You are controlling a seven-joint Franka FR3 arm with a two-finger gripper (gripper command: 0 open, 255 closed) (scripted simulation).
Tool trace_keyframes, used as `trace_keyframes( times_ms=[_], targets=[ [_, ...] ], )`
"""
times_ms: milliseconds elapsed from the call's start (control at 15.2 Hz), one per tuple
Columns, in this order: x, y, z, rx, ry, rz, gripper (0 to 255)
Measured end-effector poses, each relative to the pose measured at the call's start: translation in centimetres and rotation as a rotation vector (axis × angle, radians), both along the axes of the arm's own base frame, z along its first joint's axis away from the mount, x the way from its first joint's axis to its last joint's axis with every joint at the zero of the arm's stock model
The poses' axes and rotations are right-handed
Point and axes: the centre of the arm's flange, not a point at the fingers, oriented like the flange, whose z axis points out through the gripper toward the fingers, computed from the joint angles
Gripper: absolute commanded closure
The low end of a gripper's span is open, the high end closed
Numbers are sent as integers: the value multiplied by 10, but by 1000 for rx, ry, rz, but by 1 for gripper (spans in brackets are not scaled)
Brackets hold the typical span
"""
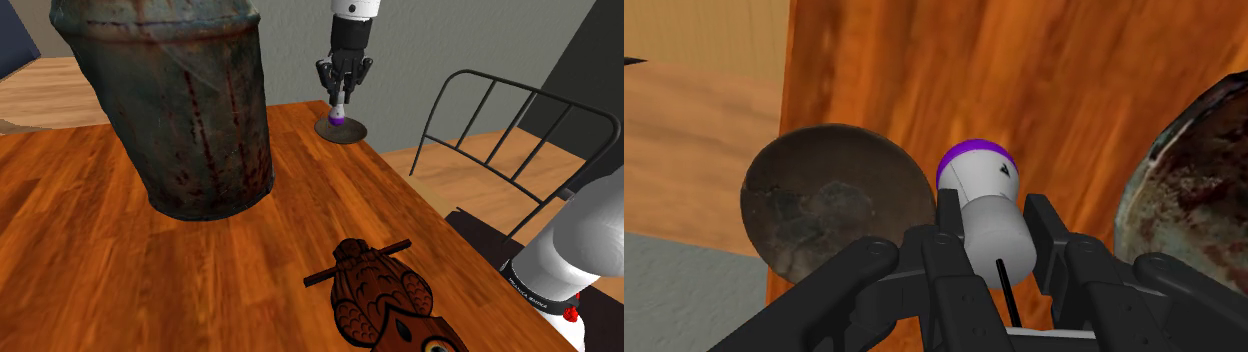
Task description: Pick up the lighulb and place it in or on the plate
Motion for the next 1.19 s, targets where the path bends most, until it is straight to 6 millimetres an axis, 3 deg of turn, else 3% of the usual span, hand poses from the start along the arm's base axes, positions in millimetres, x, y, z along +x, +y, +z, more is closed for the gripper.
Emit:
trace_keyframes(
  times_ms=[594,1188],
  targets=[
    [64,-97,7,0,0,0,255],
    [72,-107,-34,0,1,1,255]
  ],
)
